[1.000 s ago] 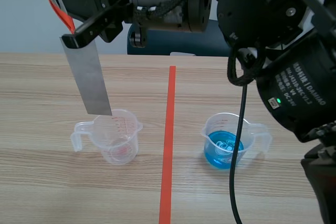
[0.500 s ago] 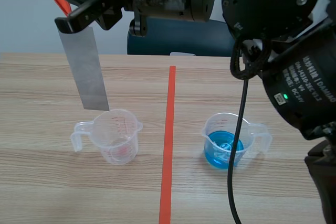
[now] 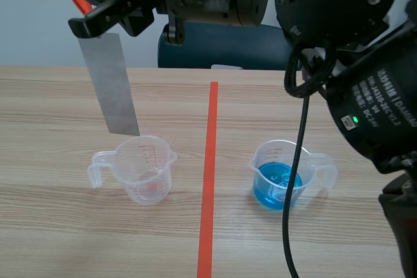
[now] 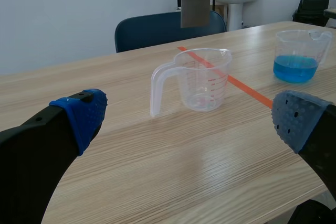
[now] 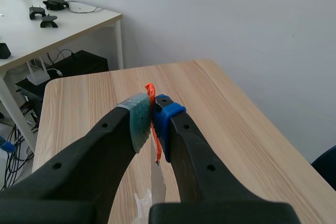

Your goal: Do the redox reaction experiment. lift the metal plate out of the left beaker

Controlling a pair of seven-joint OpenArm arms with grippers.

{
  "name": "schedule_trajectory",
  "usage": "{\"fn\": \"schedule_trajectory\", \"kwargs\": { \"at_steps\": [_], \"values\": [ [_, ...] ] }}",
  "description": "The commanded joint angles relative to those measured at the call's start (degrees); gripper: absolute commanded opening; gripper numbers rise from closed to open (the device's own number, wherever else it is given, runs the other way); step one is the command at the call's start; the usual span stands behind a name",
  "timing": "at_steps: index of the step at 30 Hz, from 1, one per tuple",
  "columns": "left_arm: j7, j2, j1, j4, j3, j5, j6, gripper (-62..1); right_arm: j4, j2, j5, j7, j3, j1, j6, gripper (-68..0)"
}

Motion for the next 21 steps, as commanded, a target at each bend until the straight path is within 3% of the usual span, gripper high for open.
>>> {"fn": "schedule_trajectory", "kwargs": {
  "at_steps": [1, 21],
  "values": [
    [-2.62, -0.48, 0.28, 0.39, -0.17, -0.22, -0.15, 1.4, 1.49, -0.04, 0.87, 0.87, 0.48, 1.6, -0.22, -67.3],
    [-2.62, -0.48, 0.28, 1.46, -0.17, -0.2, -0.13, 1.4, 1.49, -0.04, 0.87, 0.87, 0.48, 1.57, -0.22, -67.3]
  ]
}}
